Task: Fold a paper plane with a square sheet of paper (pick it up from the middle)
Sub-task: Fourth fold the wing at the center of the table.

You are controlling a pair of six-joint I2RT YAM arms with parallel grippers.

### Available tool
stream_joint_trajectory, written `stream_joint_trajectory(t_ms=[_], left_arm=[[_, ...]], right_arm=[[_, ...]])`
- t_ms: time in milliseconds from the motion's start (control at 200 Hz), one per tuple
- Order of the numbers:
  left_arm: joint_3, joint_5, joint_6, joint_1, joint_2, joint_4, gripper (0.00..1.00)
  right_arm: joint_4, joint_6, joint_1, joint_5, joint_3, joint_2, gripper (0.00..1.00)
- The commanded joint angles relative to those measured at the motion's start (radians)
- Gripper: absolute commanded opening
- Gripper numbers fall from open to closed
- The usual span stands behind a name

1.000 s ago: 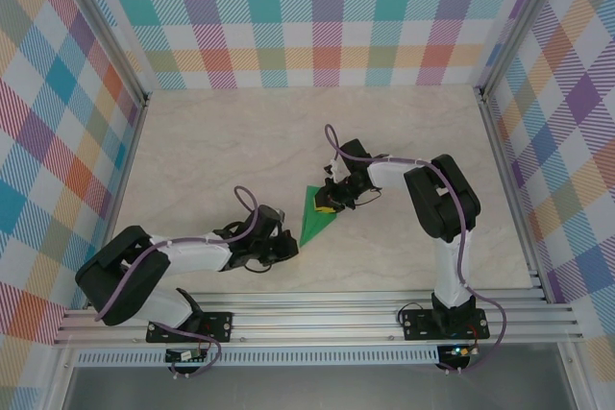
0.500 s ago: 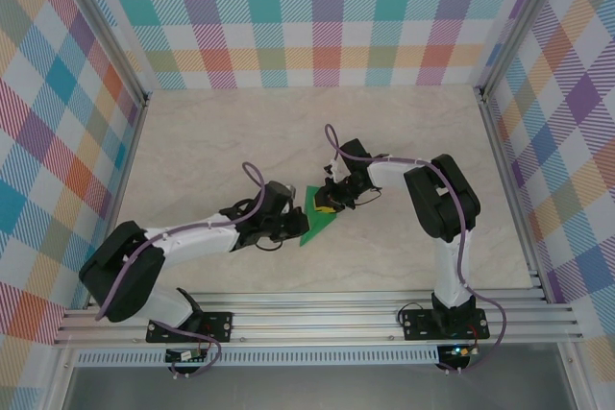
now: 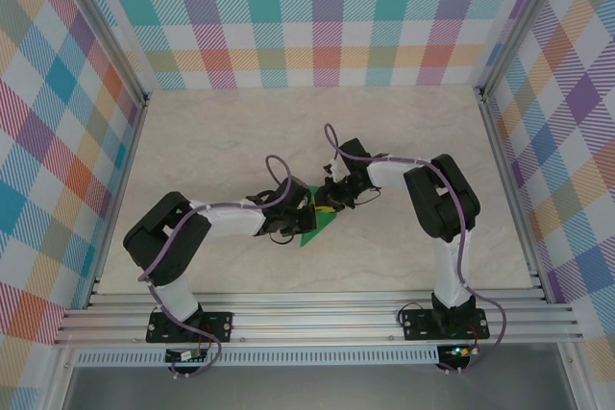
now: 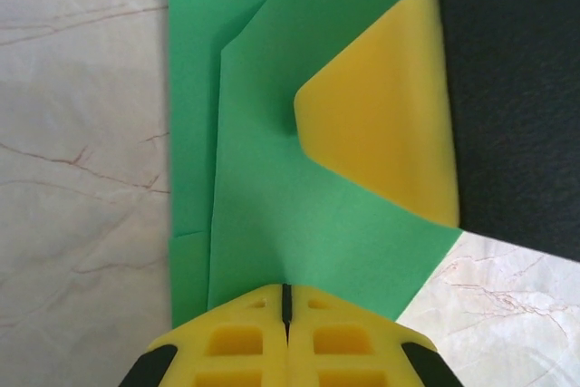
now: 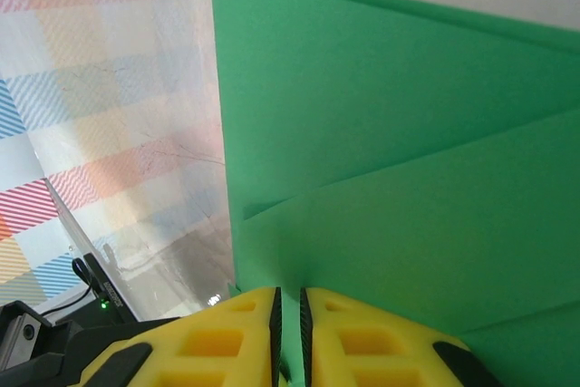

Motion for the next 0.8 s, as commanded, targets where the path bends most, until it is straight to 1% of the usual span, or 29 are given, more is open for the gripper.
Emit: stream_joint_trajectory(t_ms=[0,90,135,335,570,675,795], left_arm=[[0.001,-0.057,0.009,0.018,0.049,-0.110,0.00],[-0.045,-0.045,-0.003,0.018,0.038,-0.086,0.00],[-0.071,-0.040,-0.010,0.017,0.027,-0.068,0.00],[-0.132,0.017,-0.020,0.017,-0.004,-0.007,0.00],[-0.149,0.068,-0.030,0.013,-0.016,0.023,0.01],[-0.141,0.088,-0.041,0.007,-0.040,0.040,0.01],[-0.108,0.072,-0.039,0.005,-0.088,0.016,0.05]], right_arm=[[-0.049,-0.025,-0.003,0.111,0.027,0.017,0.17],[-0.097,-0.050,-0.011,0.195,0.047,0.005,0.18],[-0.112,-0.057,-0.024,0.213,0.052,0.005,0.18],[-0.102,-0.072,-0.083,0.177,0.071,0.014,0.19],[-0.160,-0.084,-0.110,0.169,0.174,0.028,0.19],[-0.171,-0.089,-0.112,0.157,0.156,-0.035,0.21],[-0.151,-0.080,-0.111,0.149,0.064,-0.141,0.26]])
